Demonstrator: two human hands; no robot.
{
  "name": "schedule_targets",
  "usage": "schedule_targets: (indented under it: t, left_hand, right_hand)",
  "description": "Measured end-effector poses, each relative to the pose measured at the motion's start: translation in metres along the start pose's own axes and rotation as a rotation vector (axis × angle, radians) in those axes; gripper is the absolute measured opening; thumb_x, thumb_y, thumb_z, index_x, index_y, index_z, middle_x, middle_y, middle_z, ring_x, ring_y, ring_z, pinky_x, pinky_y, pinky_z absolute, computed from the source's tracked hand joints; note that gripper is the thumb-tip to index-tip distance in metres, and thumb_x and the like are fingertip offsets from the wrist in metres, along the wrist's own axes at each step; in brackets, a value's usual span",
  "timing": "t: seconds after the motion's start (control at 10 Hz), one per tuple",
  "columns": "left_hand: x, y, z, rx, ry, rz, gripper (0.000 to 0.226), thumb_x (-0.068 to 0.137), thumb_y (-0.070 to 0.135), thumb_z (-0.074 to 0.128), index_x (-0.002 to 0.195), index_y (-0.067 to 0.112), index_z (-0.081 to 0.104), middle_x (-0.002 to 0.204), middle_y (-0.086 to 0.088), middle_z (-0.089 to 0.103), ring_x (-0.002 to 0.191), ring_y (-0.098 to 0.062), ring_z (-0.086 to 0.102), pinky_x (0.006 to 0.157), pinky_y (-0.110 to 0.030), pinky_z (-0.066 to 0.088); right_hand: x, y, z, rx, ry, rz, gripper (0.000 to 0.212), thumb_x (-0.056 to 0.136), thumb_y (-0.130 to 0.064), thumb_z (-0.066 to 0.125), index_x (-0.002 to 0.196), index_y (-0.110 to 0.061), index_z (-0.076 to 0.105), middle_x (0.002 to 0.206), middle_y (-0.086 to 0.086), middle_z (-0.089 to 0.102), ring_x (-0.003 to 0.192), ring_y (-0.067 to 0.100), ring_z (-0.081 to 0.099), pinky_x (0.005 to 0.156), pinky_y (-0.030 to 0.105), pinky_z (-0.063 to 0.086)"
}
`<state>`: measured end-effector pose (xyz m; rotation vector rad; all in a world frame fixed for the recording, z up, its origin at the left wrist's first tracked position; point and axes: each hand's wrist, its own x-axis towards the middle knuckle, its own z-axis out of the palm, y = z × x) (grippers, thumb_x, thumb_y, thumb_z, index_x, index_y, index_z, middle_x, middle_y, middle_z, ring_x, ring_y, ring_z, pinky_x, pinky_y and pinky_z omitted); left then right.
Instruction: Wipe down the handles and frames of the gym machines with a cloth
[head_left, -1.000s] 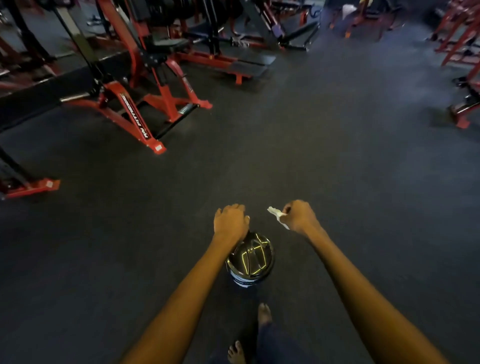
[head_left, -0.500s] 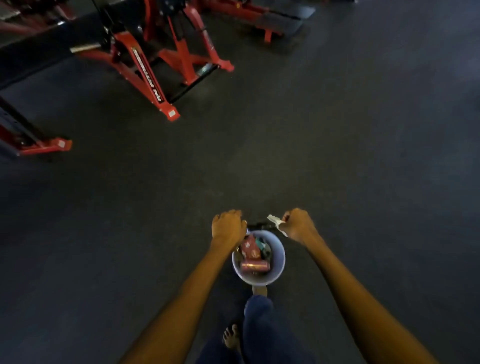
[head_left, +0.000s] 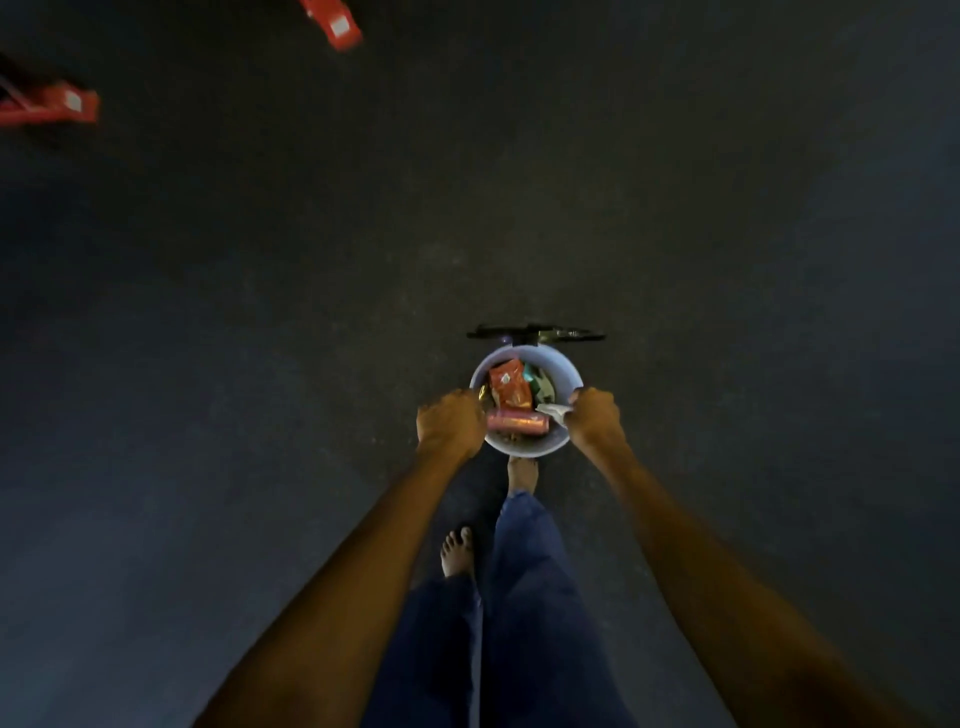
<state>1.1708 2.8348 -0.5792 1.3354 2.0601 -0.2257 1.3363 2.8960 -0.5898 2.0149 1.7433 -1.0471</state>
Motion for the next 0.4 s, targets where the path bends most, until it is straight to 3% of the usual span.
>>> schedule_targets:
  t: [0.1, 0.2, 0.3, 0.4]
  left_hand:
    - [0.013, 0.006, 0.005, 0.018, -0.017, -0.017, 0.032, 0.101, 0.026, 0.042, 0.126, 0.014, 0.056, 0.127, -0.010, 0.059, 0.115, -0.028, 0.057, 0.092, -0.038, 0.045]
    - [0.017, 0.009, 0.008, 0.005, -0.032, -0.022, 0.031, 0.100, 0.027, 0.043, 0.124, 0.014, 0.057, 0.126, -0.010, 0.060, 0.114, -0.028, 0.058, 0.092, -0.038, 0.045]
    - [0.016, 0.017, 0.002, -0.003, 0.004, -0.018, 0.030, 0.100, 0.028, 0.043, 0.121, 0.014, 0.059, 0.123, -0.009, 0.061, 0.112, -0.027, 0.059, 0.090, -0.038, 0.045]
    - [0.010, 0.025, -0.006, -0.009, 0.043, 0.001, 0.030, 0.100, 0.027, 0.044, 0.122, 0.014, 0.058, 0.123, -0.009, 0.061, 0.111, -0.026, 0.059, 0.090, -0.037, 0.045]
  right_hand:
    - [0.015, 0.000, 0.002, 0.065, -0.030, -0.062, 0.035, 0.097, -0.002, 0.041, 0.131, 0.002, 0.046, 0.130, 0.018, 0.051, 0.120, 0.030, 0.049, 0.062, -0.002, 0.039]
    - [0.018, 0.002, 0.000, 0.099, -0.016, -0.033, 0.035, 0.094, -0.007, 0.048, 0.129, -0.001, 0.048, 0.125, 0.015, 0.055, 0.112, 0.028, 0.055, 0.077, 0.011, 0.047]
    - [0.017, 0.002, -0.008, 0.038, -0.014, -0.043, 0.031, 0.091, -0.012, 0.055, 0.121, -0.006, 0.054, 0.112, 0.012, 0.061, 0.097, 0.022, 0.062, 0.080, 0.031, 0.053]
    - [0.013, 0.001, -0.017, 0.078, 0.032, -0.041, 0.027, 0.090, -0.012, 0.056, 0.116, -0.006, 0.058, 0.102, 0.011, 0.064, 0.087, 0.020, 0.064, 0.074, 0.031, 0.055]
